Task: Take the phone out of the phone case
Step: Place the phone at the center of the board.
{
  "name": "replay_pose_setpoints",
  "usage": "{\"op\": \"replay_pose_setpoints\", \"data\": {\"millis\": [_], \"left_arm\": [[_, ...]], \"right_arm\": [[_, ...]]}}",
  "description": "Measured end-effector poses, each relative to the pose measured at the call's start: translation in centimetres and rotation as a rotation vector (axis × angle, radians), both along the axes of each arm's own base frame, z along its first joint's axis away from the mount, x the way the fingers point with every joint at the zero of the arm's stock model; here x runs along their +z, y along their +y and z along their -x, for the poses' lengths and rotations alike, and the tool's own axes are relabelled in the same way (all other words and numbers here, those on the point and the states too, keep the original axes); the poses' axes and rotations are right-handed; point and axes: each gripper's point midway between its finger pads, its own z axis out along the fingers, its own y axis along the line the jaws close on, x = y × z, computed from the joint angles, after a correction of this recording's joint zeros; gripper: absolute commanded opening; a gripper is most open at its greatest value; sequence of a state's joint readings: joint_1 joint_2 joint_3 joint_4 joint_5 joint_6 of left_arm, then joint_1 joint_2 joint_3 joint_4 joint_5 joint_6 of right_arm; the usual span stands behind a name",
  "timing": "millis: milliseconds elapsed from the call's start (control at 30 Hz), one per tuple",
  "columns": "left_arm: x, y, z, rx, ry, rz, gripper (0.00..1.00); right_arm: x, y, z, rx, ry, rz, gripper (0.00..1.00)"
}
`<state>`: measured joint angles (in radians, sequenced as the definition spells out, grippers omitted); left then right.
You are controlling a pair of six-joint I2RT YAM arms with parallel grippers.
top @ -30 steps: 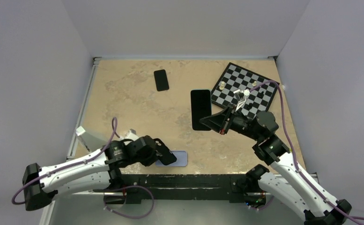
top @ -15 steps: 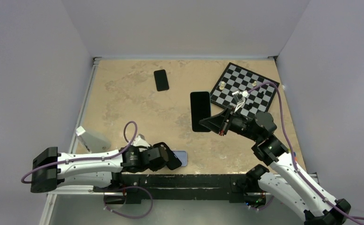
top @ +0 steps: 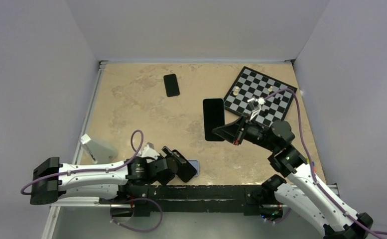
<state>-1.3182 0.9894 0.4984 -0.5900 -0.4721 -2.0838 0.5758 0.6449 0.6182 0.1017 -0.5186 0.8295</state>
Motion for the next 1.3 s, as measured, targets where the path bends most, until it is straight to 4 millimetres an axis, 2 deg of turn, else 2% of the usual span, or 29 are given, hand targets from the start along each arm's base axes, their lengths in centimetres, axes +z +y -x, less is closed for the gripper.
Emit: {"op": "replay_pose_setpoints", "data": {"millis": [100,300,367,467,667,700,767,867,967,1067,1200,1300], "left_arm": [[1.0,0.4,0.1,-0.001,-0.006,0.032,1.00],[2.9,1.6,1.1,-0.017,0.027,0.032,0.99],[4.5,2.1,1.0,-0.019,0.014,0.020,0.98],[8.3,2.4,-0.4,-0.099,-0.136,-0.005,0.99],[18.7,-0.6,-4.4,-0.478,-0.643,0.099,1.00],[19.7,-1.2,-4.2,-0.530,-0.694,0.119,1.00],[21.5,-2.2,-5.2,-0.619,-0.772,0.147,0.98],[23.5,-5.0,-5.3,-0.779,-0.857,0.241,0.88],[23.5,-7.2,-5.0,-0.900,-0.876,0.319,0.67],[23.2,-7.3,-5.9,-0.918,-0.875,0.336,0.58],[24.4,-7.5,-6.1,-0.920,-0.925,0.404,0.52],[25.4,-8.4,-6.3,-0.934,-0.940,0.489,0.37]], "right_arm": [[-0.4,0.0,-0.1,0.000,0.009,0.006,0.00],[-1.0,0.3,-0.4,0.000,0.026,0.018,0.00],[-1.4,0.4,-0.6,-0.001,0.037,0.026,0.00],[-2.5,0.5,-0.9,0.000,0.060,0.042,0.00],[-4.8,1.1,-0.8,0.037,0.104,0.060,0.00],[-4.9,1.3,-0.6,0.053,0.107,0.054,0.00],[-4.9,1.7,-0.1,0.096,0.101,0.025,0.00],[-5.0,2.2,0.4,0.150,0.099,-0.010,0.00],[-5.1,2.6,0.7,0.183,0.107,-0.038,0.00],[-4.5,2.5,0.4,0.181,0.099,-0.075,0.00],[-3.2,2.6,0.8,0.200,0.069,-0.118,0.00],[-2.3,2.7,1.1,0.220,0.045,-0.146,0.00]]}}
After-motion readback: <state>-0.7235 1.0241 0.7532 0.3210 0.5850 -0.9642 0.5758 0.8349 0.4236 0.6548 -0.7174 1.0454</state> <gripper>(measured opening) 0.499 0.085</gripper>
